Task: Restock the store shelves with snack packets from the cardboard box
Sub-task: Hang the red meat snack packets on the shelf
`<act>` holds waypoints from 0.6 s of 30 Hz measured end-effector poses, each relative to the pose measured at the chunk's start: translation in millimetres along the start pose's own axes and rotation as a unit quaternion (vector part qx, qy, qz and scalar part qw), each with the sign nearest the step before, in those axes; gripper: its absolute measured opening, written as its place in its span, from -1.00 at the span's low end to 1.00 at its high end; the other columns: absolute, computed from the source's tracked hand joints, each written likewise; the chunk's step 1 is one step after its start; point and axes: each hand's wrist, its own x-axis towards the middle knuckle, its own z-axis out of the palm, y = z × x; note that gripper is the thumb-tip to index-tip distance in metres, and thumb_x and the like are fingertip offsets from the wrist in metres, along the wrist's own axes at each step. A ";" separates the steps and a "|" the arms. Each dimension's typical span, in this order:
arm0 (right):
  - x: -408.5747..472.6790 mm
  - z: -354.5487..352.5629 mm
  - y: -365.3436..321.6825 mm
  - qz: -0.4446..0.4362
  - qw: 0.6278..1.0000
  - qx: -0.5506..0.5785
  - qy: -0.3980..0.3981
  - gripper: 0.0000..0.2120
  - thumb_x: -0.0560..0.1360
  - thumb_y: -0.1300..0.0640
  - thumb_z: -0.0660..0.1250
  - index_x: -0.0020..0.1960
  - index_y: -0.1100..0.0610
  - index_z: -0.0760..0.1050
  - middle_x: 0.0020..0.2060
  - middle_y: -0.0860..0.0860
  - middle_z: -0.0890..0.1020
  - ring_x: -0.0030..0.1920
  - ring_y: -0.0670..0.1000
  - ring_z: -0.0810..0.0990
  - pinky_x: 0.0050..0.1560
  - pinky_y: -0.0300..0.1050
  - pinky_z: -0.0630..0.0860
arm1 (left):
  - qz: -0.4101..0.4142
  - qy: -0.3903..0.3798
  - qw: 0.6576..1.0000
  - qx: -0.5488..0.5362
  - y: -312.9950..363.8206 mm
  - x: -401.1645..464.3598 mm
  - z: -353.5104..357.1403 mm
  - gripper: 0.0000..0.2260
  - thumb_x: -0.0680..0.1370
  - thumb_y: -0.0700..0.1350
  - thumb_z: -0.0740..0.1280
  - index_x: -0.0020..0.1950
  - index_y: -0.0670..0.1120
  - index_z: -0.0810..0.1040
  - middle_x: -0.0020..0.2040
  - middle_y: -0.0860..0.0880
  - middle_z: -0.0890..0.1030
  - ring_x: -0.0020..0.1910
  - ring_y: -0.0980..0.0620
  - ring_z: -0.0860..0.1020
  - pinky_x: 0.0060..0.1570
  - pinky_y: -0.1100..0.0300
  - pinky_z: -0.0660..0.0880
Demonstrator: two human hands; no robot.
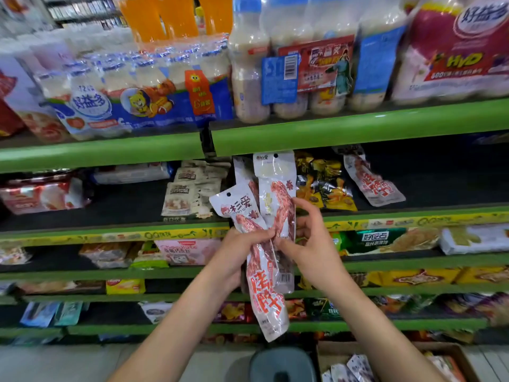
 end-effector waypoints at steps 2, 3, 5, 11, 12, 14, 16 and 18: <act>-5.0 -5.5 2.7 -0.010 1.000 0.003 0.000 -0.26 0.48 0.25 0.46 0.23 -0.53 0.24 -0.04 -0.15 0.59 -0.05 -0.18 0.65 -0.25 -0.25 0.61 | 0.001 0.012 1.000 0.011 -3.9 -5.4 5.2 -0.72 0.51 -0.27 0.44 0.22 -0.20 0.62 0.06 -0.21 0.72 -0.02 -0.17 0.72 -0.06 0.02 0.66; -7.9 -7.8 3.6 -0.011 1.000 0.007 -0.001 -0.25 0.48 0.25 0.46 0.22 -0.53 0.24 -0.03 -0.14 0.60 -0.06 -0.19 0.66 -0.25 -0.26 0.61 | -0.001 0.020 1.000 0.014 -6.2 -8.4 7.7 -0.71 0.51 -0.23 0.46 0.23 -0.19 0.62 0.06 -0.19 0.72 0.00 -0.17 0.71 0.02 -0.02 0.65; -13.6 -11.0 5.1 -0.009 1.000 0.012 -0.005 -0.27 0.48 0.23 0.47 0.23 -0.52 0.23 -0.01 -0.09 0.59 -0.08 -0.21 0.65 -0.24 -0.31 0.60 | -0.004 0.047 0.999 0.020 -11.1 -14.8 11.2 -0.70 0.49 -0.12 0.51 0.19 -0.14 0.64 0.04 -0.15 0.73 0.03 -0.15 0.71 0.15 -0.07 0.59; -30.8 -11.0 2.4 -0.005 0.999 -0.009 -0.043 -0.37 0.52 0.13 0.42 0.31 -0.44 0.21 0.09 -0.17 0.58 0.03 -0.28 0.62 -0.16 -0.39 0.57 | 0.028 0.082 0.996 0.030 -16.7 -36.5 16.5 -0.65 0.44 0.10 0.50 0.16 -0.02 0.64 0.01 0.01 0.75 0.02 0.01 0.71 0.08 0.07 0.61; -33.2 -9.0 0.3 0.005 0.998 -0.008 -0.060 -0.41 0.52 0.08 0.41 0.28 -0.48 0.23 0.07 -0.20 0.61 0.03 -0.27 0.63 -0.16 -0.37 0.58 | 0.031 0.078 0.996 0.019 -16.1 -39.9 15.7 -0.56 0.40 0.13 0.49 0.20 -0.04 0.63 0.05 -0.03 0.74 0.05 -0.03 0.71 0.11 0.04 0.60; -37.8 -2.2 -6.0 0.041 0.993 -0.001 -0.106 -0.54 0.50 -0.09 0.36 0.25 -0.50 0.27 0.04 -0.26 0.63 0.00 -0.23 0.67 -0.16 -0.32 0.60 | 0.041 0.065 0.997 -0.006 -15.0 -45.3 11.9 -0.43 0.33 0.17 0.48 0.25 -0.09 0.61 0.10 -0.13 0.72 0.11 -0.14 0.68 0.17 -0.07 0.58; -42.9 6.0 -11.6 0.068 0.988 0.002 -0.138 -0.55 0.40 -0.27 0.29 0.27 -0.46 0.32 0.07 -0.30 0.63 0.03 -0.26 0.66 -0.10 -0.30 0.59 | 0.056 0.048 0.997 -0.037 -15.3 -50.1 6.6 -0.45 0.34 0.16 0.47 0.22 -0.13 0.61 0.09 -0.20 0.71 0.07 -0.19 0.69 0.12 -0.10 0.62; -50.2 12.7 -14.6 0.061 0.988 -0.024 -0.141 -0.42 0.36 -0.37 0.23 0.38 -0.41 0.31 0.29 -0.33 0.54 0.23 -0.32 0.53 0.17 -0.27 0.51 | 0.072 0.034 0.994 -0.075 -17.0 -54.6 2.3 -0.50 0.38 0.10 0.46 0.21 -0.18 0.61 0.06 -0.21 0.72 -0.01 -0.15 0.71 -0.03 -0.01 0.66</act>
